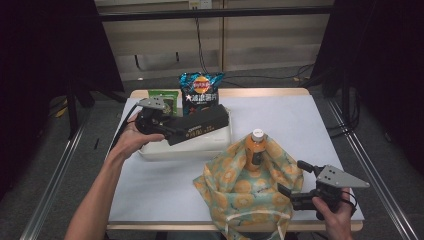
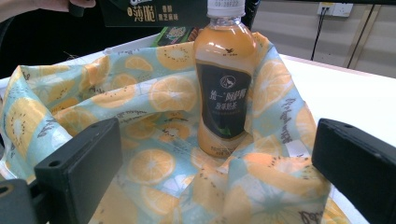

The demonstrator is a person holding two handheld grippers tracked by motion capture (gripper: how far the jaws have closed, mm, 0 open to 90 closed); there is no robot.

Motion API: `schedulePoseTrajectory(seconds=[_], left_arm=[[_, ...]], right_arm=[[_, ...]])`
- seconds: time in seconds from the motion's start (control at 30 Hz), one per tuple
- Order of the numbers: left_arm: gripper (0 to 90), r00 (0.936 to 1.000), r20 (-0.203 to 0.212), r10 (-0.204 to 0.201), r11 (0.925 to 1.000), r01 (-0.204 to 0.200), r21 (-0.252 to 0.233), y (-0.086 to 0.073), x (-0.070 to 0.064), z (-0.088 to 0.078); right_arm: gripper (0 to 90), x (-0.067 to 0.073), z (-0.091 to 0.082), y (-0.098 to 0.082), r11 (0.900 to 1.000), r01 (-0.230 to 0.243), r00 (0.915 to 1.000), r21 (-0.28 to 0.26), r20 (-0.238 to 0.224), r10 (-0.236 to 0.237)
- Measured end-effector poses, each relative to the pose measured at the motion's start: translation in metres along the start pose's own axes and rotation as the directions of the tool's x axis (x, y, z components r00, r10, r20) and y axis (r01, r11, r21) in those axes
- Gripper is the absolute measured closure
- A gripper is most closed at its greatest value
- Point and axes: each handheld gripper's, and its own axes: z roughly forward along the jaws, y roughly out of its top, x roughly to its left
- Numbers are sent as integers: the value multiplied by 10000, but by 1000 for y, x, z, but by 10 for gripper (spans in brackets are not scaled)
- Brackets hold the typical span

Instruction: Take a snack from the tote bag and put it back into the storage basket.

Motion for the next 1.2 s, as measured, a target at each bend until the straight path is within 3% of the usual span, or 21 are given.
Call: schedulePoseTrajectory(seconds=[0.2,0.37,0.73,0.97,1.0,1.07,1.2], left_arm=[[433,9997,0,226,9993,-226,297,-1,1,6],[433,10000,-56,-6,9993,8,366,-5,6,12],[432,9998,-85,172,9945,-162,1038,-9,8,31],[432,10000,36,-12,9966,10,821,-13,13,36],[432,9999,-44,104,9943,-99,1061,-13,14,36],[432,10000,-32,-27,9941,30,1082,-14,14,40],[432,9999,-95,109,9926,-97,1214,-16,17,44]], right_arm=[[10,-1,0,0,10000,29,10000,2,-39,-29],[10,0,0,0,10000,-2,10000,-16,-30,2],[10,-1,0,-1,10000,-17,9999,12,-114,17],[11,-2,0,-1,10000,-80,9999,21,-77,80],[11,-2,0,-1,10000,-87,9999,20,-77,87],[11,-2,0,-1,9999,-110,9999,27,-84,110],[11,-2,0,-1,10000,-97,9999,16,-78,98]])
